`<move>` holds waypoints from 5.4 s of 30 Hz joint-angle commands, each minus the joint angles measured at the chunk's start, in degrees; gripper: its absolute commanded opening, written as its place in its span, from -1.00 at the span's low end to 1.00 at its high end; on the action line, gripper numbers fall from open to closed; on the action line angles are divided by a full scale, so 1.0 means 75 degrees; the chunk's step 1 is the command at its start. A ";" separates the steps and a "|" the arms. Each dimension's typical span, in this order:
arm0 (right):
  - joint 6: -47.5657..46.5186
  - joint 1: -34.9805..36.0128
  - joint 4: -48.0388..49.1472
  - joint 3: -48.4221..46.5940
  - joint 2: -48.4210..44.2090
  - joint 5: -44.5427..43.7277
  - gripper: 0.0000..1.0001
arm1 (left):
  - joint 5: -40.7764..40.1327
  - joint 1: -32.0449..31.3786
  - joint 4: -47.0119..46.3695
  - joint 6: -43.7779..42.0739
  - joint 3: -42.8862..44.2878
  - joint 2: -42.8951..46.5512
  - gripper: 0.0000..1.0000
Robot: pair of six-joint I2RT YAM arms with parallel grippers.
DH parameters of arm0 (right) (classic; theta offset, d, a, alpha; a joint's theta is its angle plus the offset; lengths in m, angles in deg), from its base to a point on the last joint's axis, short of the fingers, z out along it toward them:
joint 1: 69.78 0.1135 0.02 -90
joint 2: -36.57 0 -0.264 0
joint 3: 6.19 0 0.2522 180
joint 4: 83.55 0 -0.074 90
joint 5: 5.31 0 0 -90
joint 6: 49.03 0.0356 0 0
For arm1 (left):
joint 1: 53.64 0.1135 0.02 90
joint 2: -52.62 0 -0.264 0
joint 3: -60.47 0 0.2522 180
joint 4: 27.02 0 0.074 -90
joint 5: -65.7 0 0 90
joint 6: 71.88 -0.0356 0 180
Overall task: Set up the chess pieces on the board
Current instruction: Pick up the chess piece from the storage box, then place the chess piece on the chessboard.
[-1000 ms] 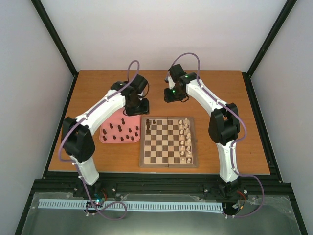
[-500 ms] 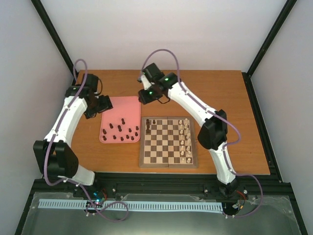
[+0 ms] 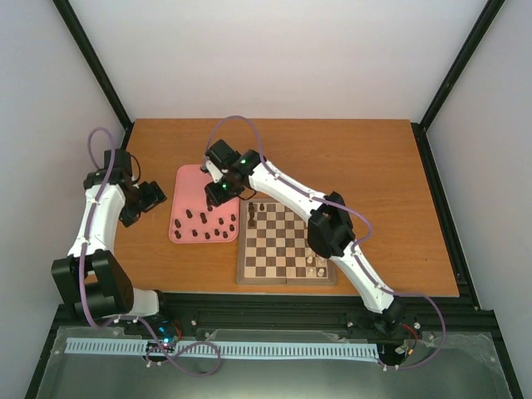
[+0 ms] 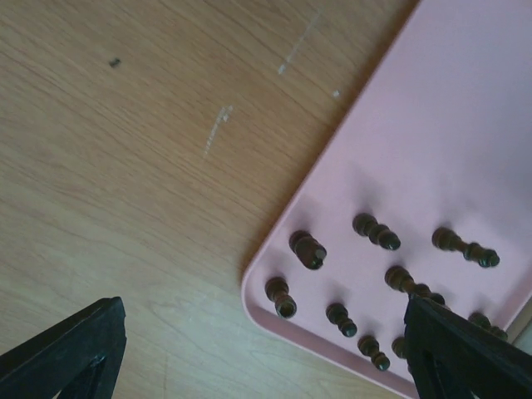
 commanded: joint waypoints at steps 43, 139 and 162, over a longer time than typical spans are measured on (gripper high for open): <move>0.0317 0.0151 0.1225 -0.1030 0.1760 -0.0174 -0.16 | 0.1445 0.0003 -0.0602 0.0126 -0.0394 0.0349 0.85; 0.1522 0.0887 0.3055 0.7417 -0.3898 -0.2741 -0.94 | 0.1434 -0.0028 -0.0766 0.0092 -0.0625 0.0404 0.86; 0.1431 0.0702 0.3009 0.7288 -0.3598 -0.2733 -0.88 | 0.1398 -0.0032 -0.0835 0.0067 -0.0565 0.0262 0.85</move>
